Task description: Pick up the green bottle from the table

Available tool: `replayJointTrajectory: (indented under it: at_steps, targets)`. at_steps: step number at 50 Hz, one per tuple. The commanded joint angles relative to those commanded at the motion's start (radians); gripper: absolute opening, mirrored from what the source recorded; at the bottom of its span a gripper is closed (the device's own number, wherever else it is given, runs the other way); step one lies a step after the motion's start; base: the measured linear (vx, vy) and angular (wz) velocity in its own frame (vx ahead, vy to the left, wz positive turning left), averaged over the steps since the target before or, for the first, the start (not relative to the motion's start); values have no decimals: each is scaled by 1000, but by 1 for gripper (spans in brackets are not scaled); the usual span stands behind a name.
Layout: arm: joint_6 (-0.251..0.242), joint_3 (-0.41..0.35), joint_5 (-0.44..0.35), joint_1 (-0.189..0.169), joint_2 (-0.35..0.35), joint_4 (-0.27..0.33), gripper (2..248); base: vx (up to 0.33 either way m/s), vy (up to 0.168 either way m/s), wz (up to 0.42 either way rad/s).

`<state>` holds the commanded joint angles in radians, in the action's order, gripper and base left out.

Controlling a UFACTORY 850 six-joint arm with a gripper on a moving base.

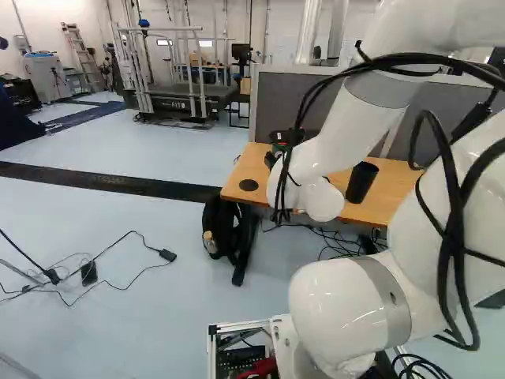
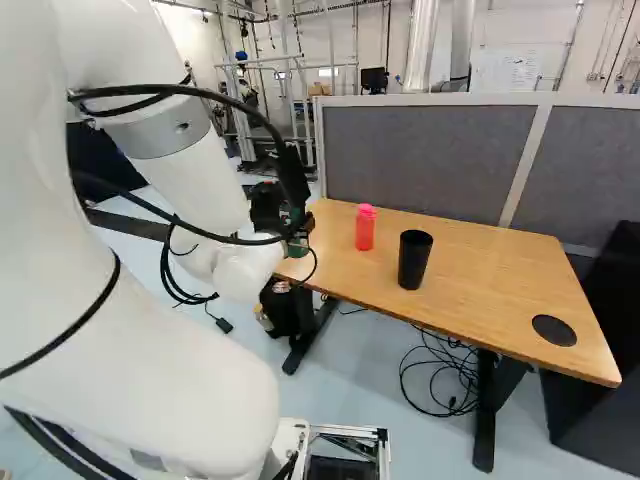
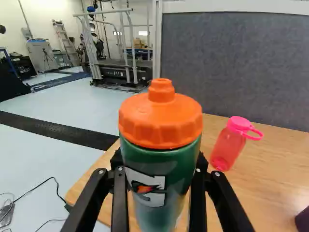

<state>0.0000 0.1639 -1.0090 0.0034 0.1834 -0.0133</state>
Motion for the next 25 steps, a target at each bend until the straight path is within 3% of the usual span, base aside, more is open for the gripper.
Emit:
replayJointTrajectory:
  at_steps: [25]
  targets:
    - [0, -58, 103, -3, 72, 10, 113, 0, 0, 0]
